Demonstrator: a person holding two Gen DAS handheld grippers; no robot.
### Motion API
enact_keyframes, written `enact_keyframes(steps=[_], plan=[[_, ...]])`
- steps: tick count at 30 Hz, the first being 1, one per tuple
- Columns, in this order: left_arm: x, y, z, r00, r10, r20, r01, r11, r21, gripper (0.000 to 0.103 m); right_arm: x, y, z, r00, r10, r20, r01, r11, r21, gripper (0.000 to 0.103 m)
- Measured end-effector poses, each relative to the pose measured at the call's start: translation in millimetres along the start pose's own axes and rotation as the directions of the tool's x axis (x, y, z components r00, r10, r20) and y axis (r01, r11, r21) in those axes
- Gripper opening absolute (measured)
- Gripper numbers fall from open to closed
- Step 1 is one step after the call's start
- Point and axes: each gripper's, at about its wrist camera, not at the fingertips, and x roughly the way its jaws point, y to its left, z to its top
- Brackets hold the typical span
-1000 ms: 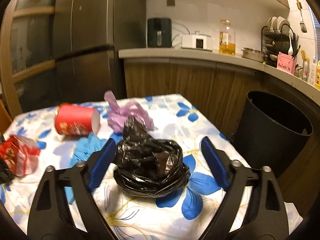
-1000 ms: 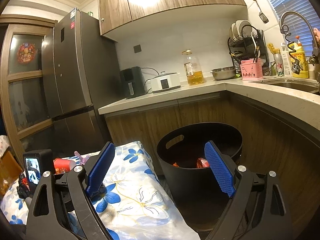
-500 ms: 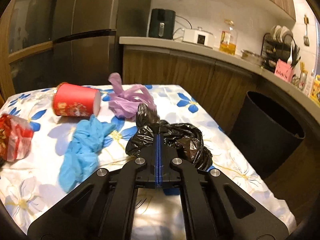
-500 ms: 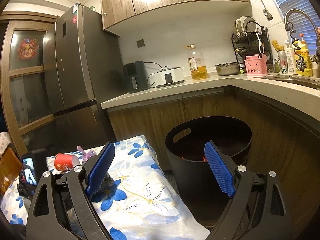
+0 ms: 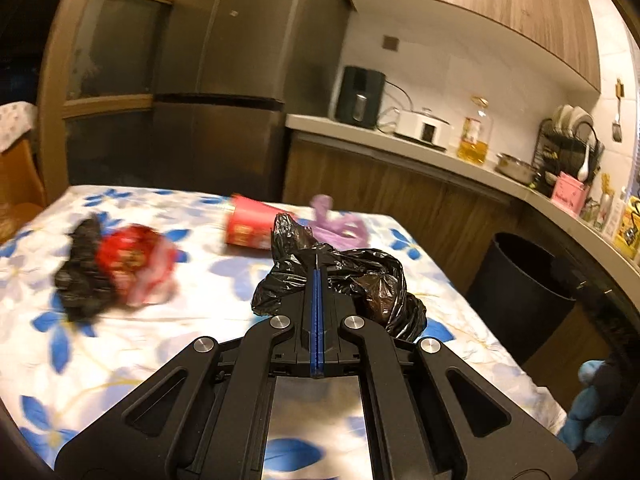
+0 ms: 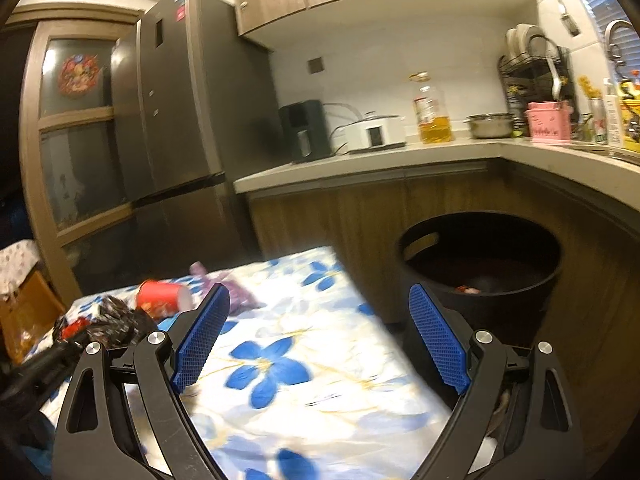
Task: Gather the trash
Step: 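Grasp the blue glove with the right tool while the left tool holds the black bag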
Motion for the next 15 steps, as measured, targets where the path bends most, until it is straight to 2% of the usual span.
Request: enact_keyframes(steps=[8, 15], plan=[[-30.2, 54.4, 8.5, 0.996, 0.081, 0.038, -0.078, 0.995, -0.064, 0.0, 39.7, 64.7, -24.5, 0.99, 0.105, -0.099, -0.111, 0.992, -0.062, 0.088], [-50.2, 88.7, 16.1, 0.988, 0.135, 0.073, -0.127, 0.987, -0.1, 0.0, 75.2, 120.5, -37.9, 0.966, 0.184, -0.184, -0.205, 0.974, -0.1, 0.088]])
